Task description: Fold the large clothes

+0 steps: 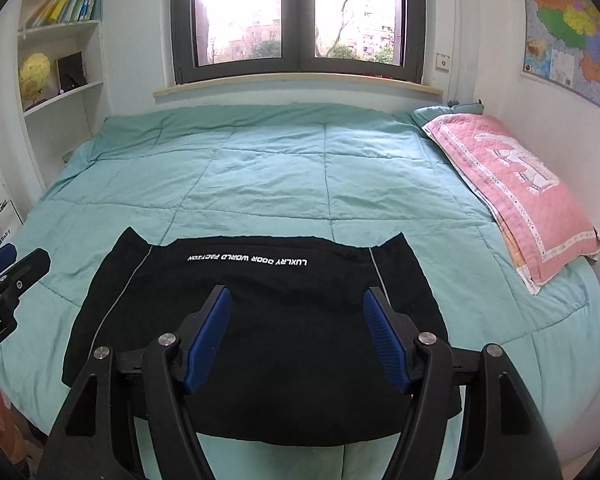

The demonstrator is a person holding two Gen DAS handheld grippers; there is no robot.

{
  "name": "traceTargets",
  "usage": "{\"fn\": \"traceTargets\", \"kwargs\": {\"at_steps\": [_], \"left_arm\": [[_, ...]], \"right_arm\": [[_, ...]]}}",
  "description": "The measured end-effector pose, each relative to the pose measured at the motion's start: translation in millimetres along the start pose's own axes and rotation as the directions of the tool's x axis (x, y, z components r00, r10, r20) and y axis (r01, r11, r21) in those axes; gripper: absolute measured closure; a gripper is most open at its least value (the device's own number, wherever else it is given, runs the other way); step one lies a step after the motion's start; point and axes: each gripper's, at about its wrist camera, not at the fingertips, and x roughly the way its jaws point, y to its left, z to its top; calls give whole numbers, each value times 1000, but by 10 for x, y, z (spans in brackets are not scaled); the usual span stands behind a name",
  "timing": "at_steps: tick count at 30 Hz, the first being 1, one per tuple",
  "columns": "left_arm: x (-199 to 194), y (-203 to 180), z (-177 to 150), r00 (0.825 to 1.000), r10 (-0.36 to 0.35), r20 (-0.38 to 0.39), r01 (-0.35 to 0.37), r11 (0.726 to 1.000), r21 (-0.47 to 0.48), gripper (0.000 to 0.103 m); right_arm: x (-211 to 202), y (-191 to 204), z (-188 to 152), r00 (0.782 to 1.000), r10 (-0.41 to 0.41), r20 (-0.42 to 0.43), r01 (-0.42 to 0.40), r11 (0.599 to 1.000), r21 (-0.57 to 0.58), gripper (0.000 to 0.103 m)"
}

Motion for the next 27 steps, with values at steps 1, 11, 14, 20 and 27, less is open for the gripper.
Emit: {"fn": "traceTargets", "kwargs": {"at_steps": [1,11,14,20,27], "left_arm": [[-1,1,-10,1000,-1,-2,1,1000,1,27],[69,-50,-106,999,-10,-35,11,1000,20,27],[94,-44,-114,999,-10,-43,11,1000,18,27],[143,-49,-137,998,-5,-57,7,1000,25,27],[147,-76,-174,998,-1,-61,3,1000,28,27]], "right_arm": [[20,-3,-13,1000,2,-7,-2,1000,1,31],[136,71,-116,999,11,-53,-11,1000,-5,31],[141,82,-125,998,14,-56,-14,1000,-8,31],[150,121,-138,998,12,-61,-13,1000,-6,31],[158,154,-162,998,10,-69,-10,1000,-6,31]]}}
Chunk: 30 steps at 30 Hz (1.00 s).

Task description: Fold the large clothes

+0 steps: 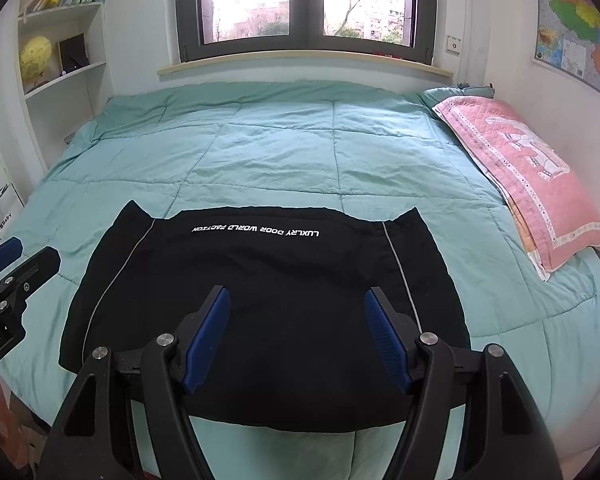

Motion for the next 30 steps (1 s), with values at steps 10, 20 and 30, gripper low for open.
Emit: {"fn": "traceTargets", "kwargs": {"at_steps": [10,20,30], "left_arm": [[18,1,-18,1000,-4,-10,4,1000,2,27],[28,-19,-18,1000,-3,-10,3,1000,9,27],[66,-27,-12,1000,4,-14,-4,1000,14,27]], "right_arm": [[4,40,-34,1000,1,-8,-1,1000,6,30],[24,57,-36,1000,2,-17,-2,1000,8,30],[84,61,-26,999,14,-31,-14,1000,7,30]]}}
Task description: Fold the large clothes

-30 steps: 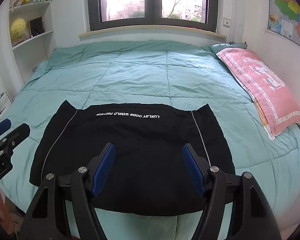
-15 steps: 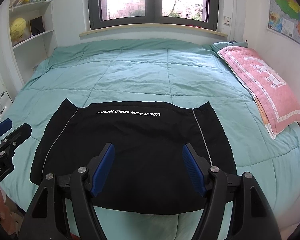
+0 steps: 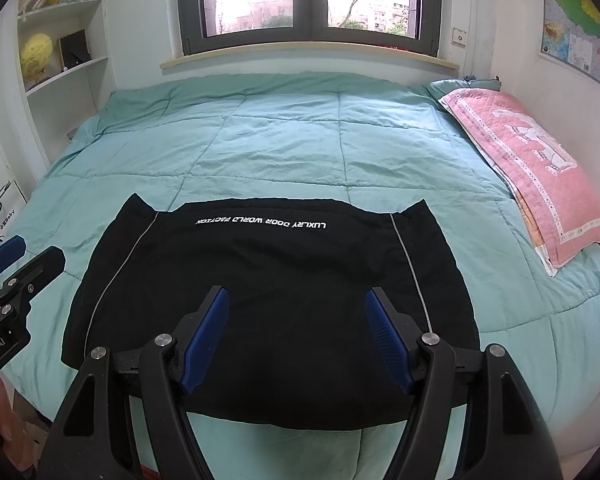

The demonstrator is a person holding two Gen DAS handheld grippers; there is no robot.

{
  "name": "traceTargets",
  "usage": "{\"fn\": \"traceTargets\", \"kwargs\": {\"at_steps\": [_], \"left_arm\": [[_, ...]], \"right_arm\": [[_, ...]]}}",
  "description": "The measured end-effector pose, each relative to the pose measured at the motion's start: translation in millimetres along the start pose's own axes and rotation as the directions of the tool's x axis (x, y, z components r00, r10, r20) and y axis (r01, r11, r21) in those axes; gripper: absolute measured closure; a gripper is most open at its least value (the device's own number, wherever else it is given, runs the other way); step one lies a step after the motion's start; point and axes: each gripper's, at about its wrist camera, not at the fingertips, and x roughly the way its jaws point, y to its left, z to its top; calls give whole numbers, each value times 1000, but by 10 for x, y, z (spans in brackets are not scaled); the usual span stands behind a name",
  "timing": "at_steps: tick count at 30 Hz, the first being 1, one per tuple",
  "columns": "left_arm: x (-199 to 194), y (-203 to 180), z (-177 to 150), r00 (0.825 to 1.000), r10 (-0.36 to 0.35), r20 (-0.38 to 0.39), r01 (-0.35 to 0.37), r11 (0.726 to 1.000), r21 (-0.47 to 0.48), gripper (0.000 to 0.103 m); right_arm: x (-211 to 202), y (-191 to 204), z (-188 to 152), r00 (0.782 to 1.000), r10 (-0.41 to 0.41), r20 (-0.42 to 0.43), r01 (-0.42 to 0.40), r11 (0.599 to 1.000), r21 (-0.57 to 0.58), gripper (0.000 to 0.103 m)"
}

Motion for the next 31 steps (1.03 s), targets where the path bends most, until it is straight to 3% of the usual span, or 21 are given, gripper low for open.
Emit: {"fn": "traceTargets", "kwargs": {"at_steps": [20,28,31], "left_arm": [[58,-73,-32,1000,24,-9,-23,999,29,27],[55,-85,-47,997,74,24,-75,996,47,27],[114,-66,-52,999,42,-14,-41,998,41,27]], "right_arm": [[79,-52,-36,1000,8,-26,-8,1000,13,29],[115,-42,-57,999,9,-34,-9,1000,11,29],[135,-55,-59,999,10,-38,-10,1000,13,30]]}}
